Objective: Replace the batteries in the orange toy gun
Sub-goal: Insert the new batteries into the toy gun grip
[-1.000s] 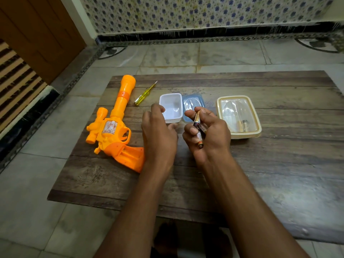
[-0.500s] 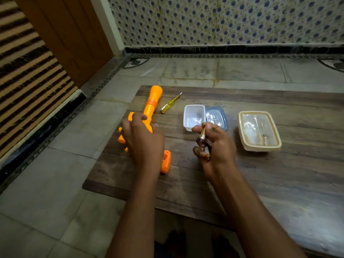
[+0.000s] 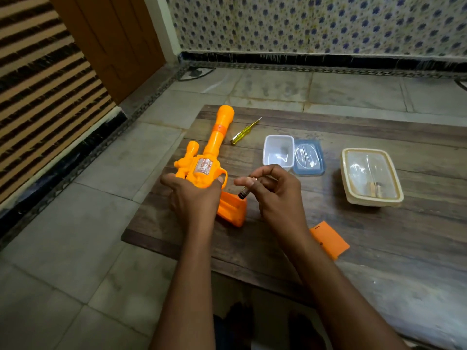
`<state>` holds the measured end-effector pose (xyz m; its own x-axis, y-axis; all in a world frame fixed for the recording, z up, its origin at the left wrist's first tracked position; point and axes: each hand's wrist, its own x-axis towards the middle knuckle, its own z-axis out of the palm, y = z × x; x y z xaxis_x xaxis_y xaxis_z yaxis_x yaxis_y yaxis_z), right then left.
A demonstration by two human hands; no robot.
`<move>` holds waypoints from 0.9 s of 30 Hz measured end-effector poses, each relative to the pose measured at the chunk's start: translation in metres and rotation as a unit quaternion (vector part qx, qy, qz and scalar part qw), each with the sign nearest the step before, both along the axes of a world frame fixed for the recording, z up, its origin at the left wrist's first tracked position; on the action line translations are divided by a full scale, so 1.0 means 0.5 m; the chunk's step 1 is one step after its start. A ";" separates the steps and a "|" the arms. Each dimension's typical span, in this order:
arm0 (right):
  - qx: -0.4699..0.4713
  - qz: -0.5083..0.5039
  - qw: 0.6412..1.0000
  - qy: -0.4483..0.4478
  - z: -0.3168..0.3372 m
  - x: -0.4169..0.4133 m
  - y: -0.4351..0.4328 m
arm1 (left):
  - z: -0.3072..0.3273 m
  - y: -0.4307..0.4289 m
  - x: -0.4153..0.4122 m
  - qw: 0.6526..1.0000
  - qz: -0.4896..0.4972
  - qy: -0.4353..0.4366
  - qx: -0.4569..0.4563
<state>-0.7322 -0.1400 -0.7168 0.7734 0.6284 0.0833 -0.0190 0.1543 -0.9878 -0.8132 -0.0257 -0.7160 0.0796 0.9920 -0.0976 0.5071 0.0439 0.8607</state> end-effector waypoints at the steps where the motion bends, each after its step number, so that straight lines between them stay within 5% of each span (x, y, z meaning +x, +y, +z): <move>1: -0.014 -0.002 1.000 -0.018 -0.007 -0.001 0.004 | 0.000 0.007 -0.001 1.000 -0.002 -0.008 -0.010; 5: -0.081 -0.009 0.994 -0.073 -0.022 -0.003 0.010 | -0.008 0.030 0.005 0.998 -0.005 -0.026 -0.049; 27: -0.077 0.024 0.986 -0.143 -0.021 -0.019 0.016 | -0.023 0.020 0.003 0.998 -0.003 -0.067 -0.003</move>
